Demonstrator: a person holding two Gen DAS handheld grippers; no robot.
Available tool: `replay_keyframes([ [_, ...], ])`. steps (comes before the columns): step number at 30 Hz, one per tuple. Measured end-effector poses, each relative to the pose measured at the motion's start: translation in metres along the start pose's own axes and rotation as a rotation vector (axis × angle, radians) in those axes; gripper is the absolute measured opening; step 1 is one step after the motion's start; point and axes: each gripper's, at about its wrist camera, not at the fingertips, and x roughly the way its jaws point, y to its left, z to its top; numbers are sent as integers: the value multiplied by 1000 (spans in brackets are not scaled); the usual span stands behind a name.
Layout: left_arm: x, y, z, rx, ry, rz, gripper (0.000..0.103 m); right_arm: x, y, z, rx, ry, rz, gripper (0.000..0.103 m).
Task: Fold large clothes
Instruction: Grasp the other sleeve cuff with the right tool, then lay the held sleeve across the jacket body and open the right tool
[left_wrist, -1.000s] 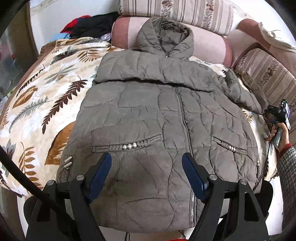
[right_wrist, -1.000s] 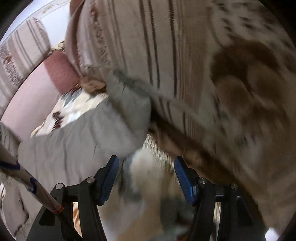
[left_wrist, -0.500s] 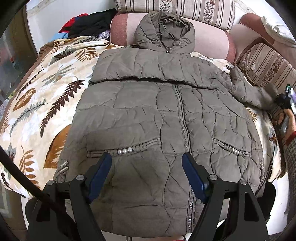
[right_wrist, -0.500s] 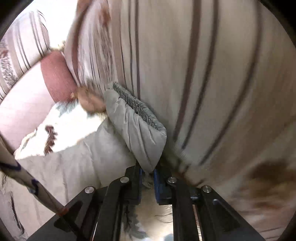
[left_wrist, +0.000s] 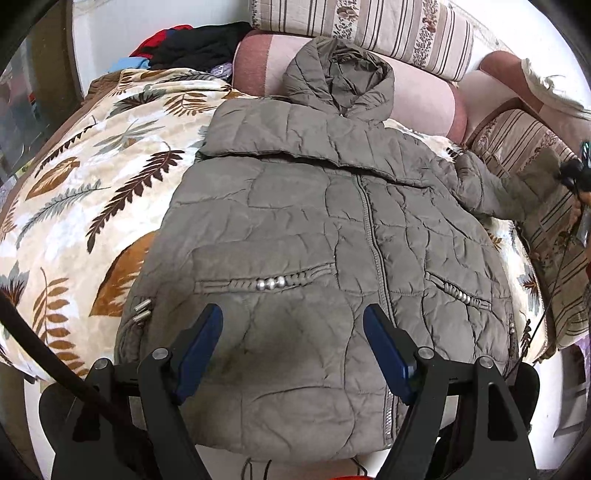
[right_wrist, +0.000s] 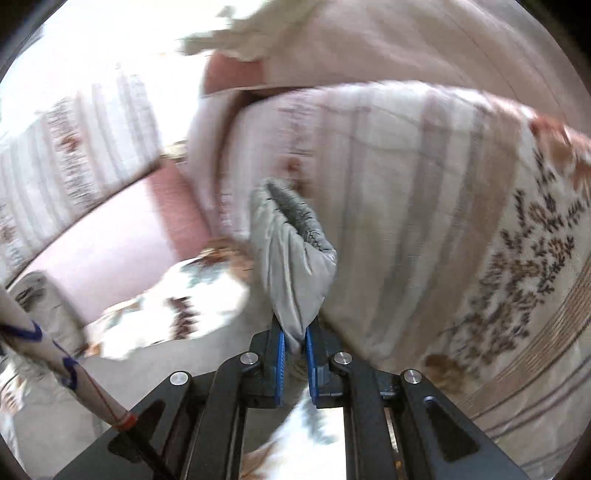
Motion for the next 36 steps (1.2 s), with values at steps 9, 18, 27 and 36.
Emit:
replay_keyframes([
  [9, -15, 19, -16, 2, -48, -5, 77, -51, 165, -40, -187, 57, 242, 10],
  [18, -18, 58, -25, -52, -82, 18, 77, -76, 327, -136, -419, 137, 448, 10],
  [27, -1, 94, -31, -119, -69, 16, 77, -65, 442, -238, -616, 262, 574, 10],
  [36, 11, 113, -29, -161, -55, 6, 77, -33, 486, -298, -723, 356, 555, 12],
])
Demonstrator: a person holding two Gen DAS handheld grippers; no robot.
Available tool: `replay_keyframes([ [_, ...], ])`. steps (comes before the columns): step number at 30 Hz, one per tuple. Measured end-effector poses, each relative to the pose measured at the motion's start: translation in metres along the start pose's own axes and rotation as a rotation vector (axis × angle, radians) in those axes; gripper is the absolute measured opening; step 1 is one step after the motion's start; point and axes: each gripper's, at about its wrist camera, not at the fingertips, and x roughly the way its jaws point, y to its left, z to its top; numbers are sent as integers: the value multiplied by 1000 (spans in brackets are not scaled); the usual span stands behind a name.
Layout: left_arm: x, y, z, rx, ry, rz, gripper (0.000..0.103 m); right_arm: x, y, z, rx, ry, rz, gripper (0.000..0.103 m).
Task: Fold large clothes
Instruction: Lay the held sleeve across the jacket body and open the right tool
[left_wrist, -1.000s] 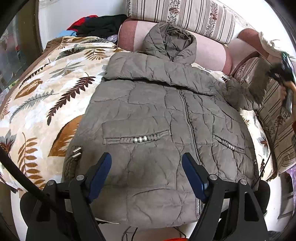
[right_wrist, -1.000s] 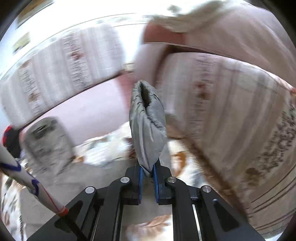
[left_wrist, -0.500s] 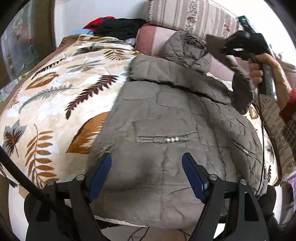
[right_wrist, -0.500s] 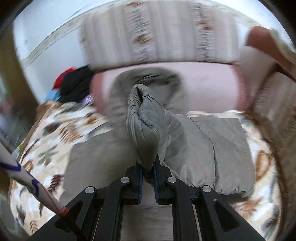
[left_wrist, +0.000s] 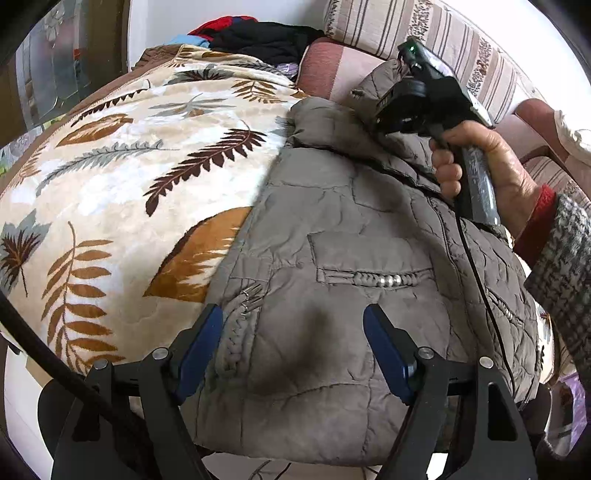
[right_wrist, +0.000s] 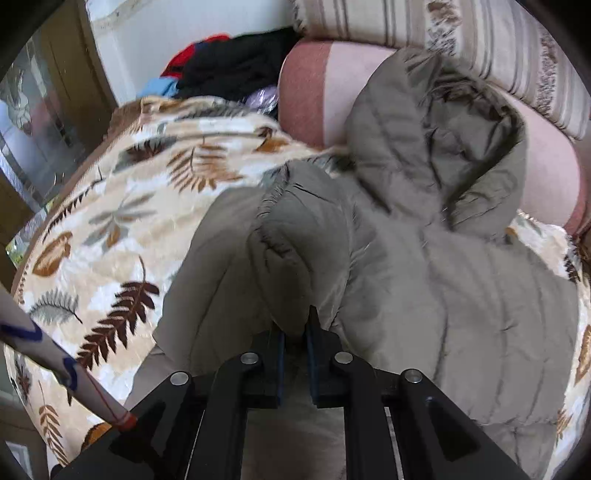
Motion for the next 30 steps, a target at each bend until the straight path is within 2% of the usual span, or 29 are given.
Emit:
replay_keyframes([
  [2, 3, 2, 0, -9, 8, 2, 77, 8, 1, -1, -9, 29, 24, 18],
  [4, 4, 3, 0, -16, 10, 2, 77, 7, -1, -3, -3, 34, 66, 29],
  [5, 4, 4, 0, -18, 10, 2, 77, 3, -1, -3, -1, 32, 89, 42],
  [6, 3, 5, 0, -20, 8, 3, 77, -3, 0, -3, -3, 21, 109, 53],
  [8, 2, 6, 0, -23, 4, 1, 77, -19, 2, -5, -17, -16, 114, 63],
  [9, 1, 6, 0, -24, 1, 1, 77, -27, 3, -6, -27, -37, 118, 65],
  [13, 0, 5, -1, -24, -5, -7, 77, -46, -4, -4, -14, -102, 64, 65],
  [14, 1, 4, -1, -22, -3, -9, 77, -45, -7, -2, -3, -106, 40, 61],
  [15, 2, 3, -2, -16, 1, -12, 77, -39, -11, 2, 19, -98, 7, 49],
  [17, 3, 2, -2, -8, 4, -10, 77, -27, -21, 8, 67, -77, -25, 37],
  [19, 4, 3, -2, -8, 3, -9, 77, -7, -32, 11, 148, -37, -34, 37],
  [21, 5, 5, -1, -17, 4, -7, 77, 14, -35, 10, 190, 34, 29, 36],
  [23, 6, 7, 0, -25, 6, -2, 77, 29, -26, 5, 152, 78, 36, 37],
  [26, 7, 8, 2, -28, 9, 10, 77, 27, -14, 2, 61, 78, 18, 36],
  [30, 4, 4, 3, -22, 11, 29, 77, -1, -21, -3, 51, 29, 37, 37],
])
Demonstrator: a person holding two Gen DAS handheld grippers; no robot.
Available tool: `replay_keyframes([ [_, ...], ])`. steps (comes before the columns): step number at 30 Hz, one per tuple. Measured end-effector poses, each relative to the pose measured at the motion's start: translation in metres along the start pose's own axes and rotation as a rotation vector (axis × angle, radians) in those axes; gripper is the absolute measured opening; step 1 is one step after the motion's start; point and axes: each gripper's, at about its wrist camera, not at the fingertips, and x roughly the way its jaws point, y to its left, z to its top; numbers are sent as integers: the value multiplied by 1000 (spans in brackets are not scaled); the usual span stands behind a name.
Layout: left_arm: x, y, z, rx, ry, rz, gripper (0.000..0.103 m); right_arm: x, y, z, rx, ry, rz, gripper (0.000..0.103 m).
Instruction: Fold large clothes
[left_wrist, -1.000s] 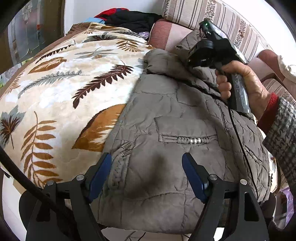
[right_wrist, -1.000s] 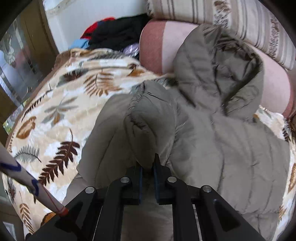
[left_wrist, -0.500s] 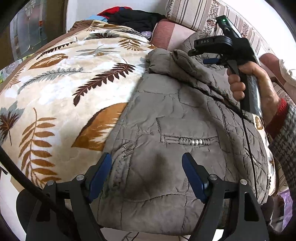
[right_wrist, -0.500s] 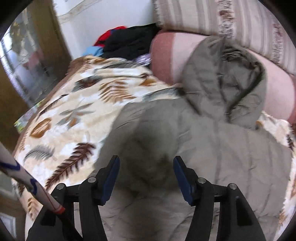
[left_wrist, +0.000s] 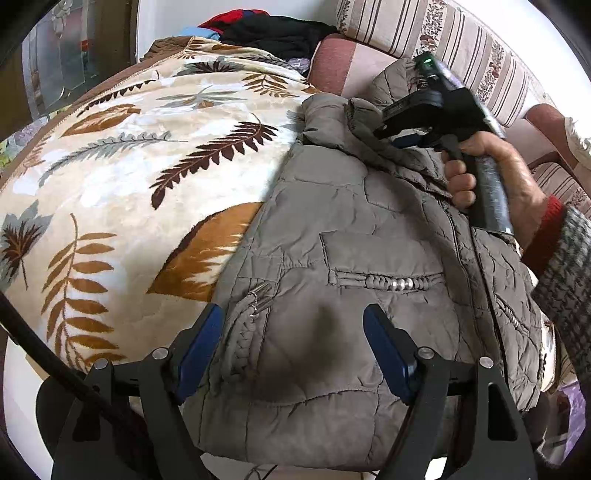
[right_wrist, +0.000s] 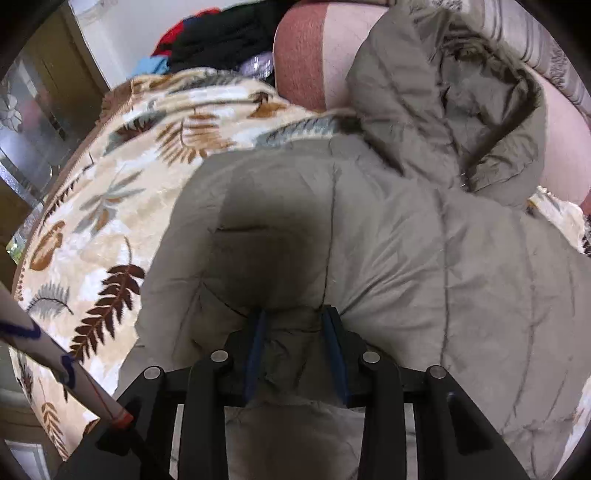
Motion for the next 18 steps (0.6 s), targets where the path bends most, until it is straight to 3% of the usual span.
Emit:
replay_keyframes([
  [4, -10, -4, 0, 12, -24, 27, 77, -38, -4, -34, -50, -64, 11, 52],
  [9, -17, -13, 0, 30, -29, 40, 77, -89, -25, -105, -98, -107, -18, 71],
  [13, -20, -26, -4, 62, -25, 43, 77, -119, -66, -151, -20, -109, -46, 73],
  [18, -22, -33, -3, 77, -17, 50, 77, -163, -144, -205, 164, -114, -87, 75],
])
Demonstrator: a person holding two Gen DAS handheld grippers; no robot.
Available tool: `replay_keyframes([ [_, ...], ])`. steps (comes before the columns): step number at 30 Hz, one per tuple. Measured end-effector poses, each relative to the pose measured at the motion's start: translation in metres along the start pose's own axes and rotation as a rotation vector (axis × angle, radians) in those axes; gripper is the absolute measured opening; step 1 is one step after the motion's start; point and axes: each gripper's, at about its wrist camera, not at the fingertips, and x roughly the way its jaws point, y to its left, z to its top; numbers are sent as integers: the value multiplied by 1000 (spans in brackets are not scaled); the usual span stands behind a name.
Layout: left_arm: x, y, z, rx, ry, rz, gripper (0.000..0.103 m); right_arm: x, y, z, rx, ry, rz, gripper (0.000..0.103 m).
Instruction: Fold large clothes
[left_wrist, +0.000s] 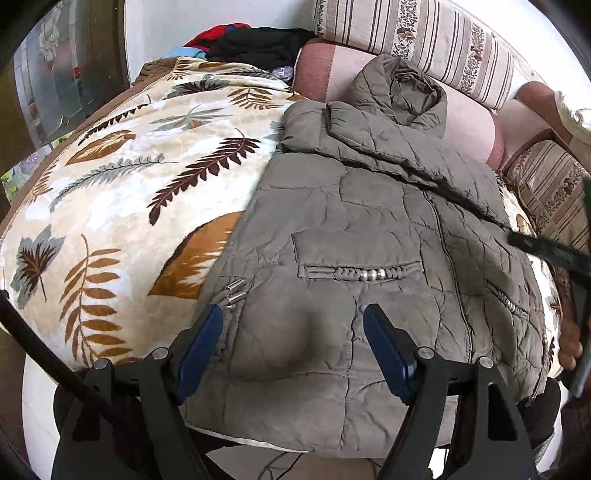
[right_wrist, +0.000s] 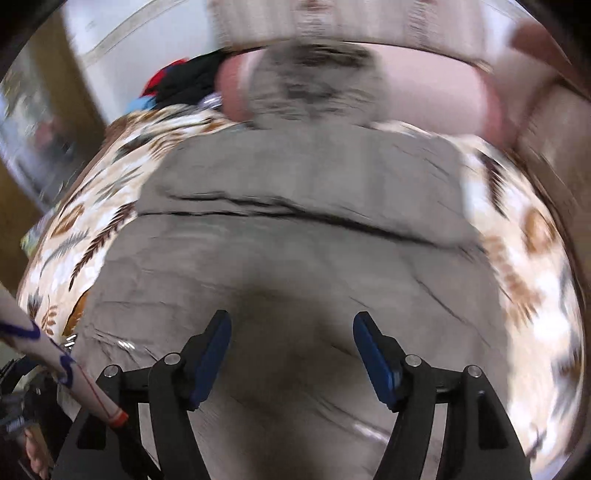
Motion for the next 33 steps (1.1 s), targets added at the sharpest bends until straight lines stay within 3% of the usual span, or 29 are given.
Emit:
replay_keyframes([
  [6, 5, 25, 12, -57, 11, 54, 77, -32, -84, -28, 144, -29, -134, 82],
  [9, 15, 41, 20, -92, 35, 43, 77, -33, -114, -43, 193, -21, -184, 88],
  [17, 68, 58, 37, -104, 162, -72, 77, -13, -154, -68, 287, 24, -144, 89],
  [20, 87, 55, 35, -115, 221, -127, 77, -8, -162, -76, 322, 45, -82, 89],
  [25, 91, 36, 28, -50, 208, -83, 77, 0, -157, -89, 314, 75, 12, 88],
  [26, 90, 32, 28, -36, 209, -80, 76, 2, -155, -90, 309, 81, 27, 85],
  [29, 86, 21, 23, 13, 219, -55, 58, 7, -149, -91, 306, 89, 58, 58],
  [30, 83, 16, 21, 22, 221, -56, 51, 6, -149, -91, 305, 87, 68, 45],
  [33, 74, 7, 18, 49, 213, -57, 44, 0, -155, -89, 317, 80, 89, 23],
])
